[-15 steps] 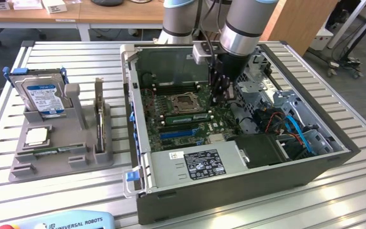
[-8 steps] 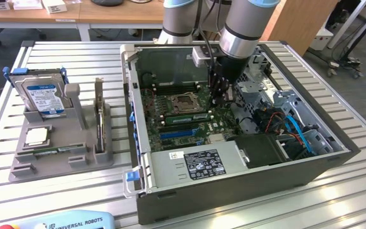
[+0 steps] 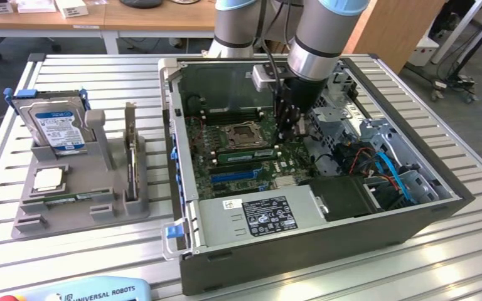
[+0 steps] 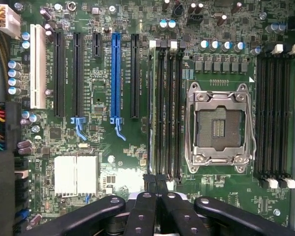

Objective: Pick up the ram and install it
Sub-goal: 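Press down the ram until it locks into place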

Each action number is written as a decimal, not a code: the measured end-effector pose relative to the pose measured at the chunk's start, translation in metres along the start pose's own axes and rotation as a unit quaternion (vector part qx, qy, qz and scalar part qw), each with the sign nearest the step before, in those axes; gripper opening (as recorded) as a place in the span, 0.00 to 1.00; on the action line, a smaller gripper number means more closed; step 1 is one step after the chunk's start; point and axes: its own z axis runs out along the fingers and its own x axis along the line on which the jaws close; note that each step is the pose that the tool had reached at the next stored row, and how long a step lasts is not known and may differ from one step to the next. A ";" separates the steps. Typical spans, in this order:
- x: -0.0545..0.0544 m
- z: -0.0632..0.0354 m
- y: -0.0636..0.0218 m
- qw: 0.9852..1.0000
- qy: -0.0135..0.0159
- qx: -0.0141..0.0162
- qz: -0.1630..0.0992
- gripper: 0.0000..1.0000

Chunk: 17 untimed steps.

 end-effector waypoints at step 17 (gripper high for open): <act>-0.004 0.0054 -0.0002 1.000 0.000 0.000 0.001 0.10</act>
